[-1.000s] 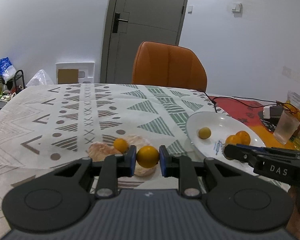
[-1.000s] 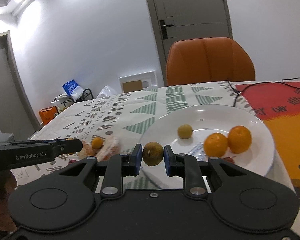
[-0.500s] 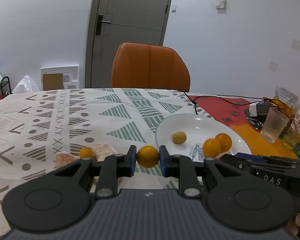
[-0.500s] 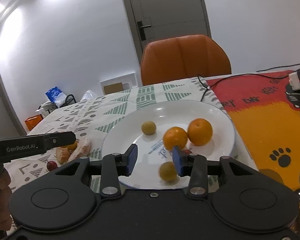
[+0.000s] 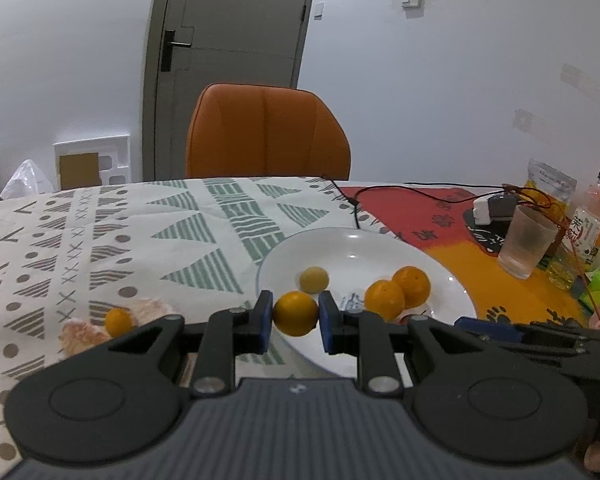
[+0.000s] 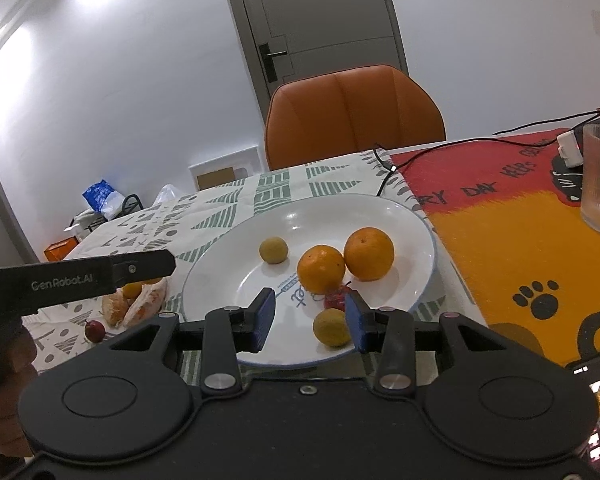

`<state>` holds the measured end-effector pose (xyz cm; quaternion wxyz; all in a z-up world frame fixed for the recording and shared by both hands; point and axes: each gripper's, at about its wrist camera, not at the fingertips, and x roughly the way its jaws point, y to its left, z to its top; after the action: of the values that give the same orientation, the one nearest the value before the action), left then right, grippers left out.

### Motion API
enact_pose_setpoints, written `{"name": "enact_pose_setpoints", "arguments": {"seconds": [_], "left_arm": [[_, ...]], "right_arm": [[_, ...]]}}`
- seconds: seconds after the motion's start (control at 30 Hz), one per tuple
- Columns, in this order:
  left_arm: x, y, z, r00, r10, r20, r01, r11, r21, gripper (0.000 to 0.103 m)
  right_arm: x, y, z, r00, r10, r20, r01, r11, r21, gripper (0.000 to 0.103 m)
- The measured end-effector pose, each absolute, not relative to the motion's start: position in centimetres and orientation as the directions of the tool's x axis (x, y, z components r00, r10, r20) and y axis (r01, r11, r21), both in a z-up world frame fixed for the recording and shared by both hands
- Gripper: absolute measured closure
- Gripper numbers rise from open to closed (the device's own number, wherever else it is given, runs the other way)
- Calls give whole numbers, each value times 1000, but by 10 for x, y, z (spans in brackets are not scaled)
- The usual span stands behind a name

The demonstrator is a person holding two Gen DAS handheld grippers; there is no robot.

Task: Organize fruits
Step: 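Carry both fruits onto the white plate and open both tools, then move both open tools back to the pomelo segments and small fruits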

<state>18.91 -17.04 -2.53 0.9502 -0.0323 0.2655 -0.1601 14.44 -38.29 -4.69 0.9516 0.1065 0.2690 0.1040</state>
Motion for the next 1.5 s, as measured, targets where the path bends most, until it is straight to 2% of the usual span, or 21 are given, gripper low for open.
{"name": "enact_pose_setpoints", "arguments": {"seconds": [0.23, 0.37, 0.7, 0.83, 1.0, 1.13, 1.2, 1.27, 1.37, 1.5], "left_arm": [[194, -184, -18, 811, -339, -478, 311, 940, -139, 80], [192, -184, -16, 818, -319, -479, 298, 947, -120, 75], [183, -150, -21, 820, -248, -516, 217, 969, -122, 49], [178, -133, -21, 825, -220, -520, 184, 975, -121, 45], [171, -113, -20, 840, -181, -511, 143, 983, -114, 33], [168, -95, -19, 850, -142, -508, 99, 989, -109, 31], [168, -88, -19, 851, -127, -510, 81, 991, -110, 30], [166, -81, -20, 851, -113, -512, 65, 992, -110, 29], [165, -71, -22, 851, -90, -517, 36, 993, -113, 23], [162, -57, -24, 853, -60, -518, -4, 993, -122, 19]], "right_arm": [[145, -383, -46, 835, 260, -485, -143, 954, 264, 61], [144, -383, -46, 835, 265, -483, -149, 953, 264, 58], [145, -372, -47, 830, 284, -481, -167, 947, 273, 57], [147, -365, -45, 826, 297, -478, -179, 944, 277, 56], [147, -354, -43, 824, 311, -474, -200, 942, 270, 51], [149, -346, -43, 817, 326, -476, -217, 938, 269, 51], [150, -341, -43, 814, 334, -476, -227, 936, 269, 48], [151, -336, -41, 813, 341, -473, -238, 935, 264, 40], [150, -329, -40, 814, 350, -464, -257, 932, 254, 34], [151, -322, -39, 815, 356, -457, -267, 931, 249, 30]]}}
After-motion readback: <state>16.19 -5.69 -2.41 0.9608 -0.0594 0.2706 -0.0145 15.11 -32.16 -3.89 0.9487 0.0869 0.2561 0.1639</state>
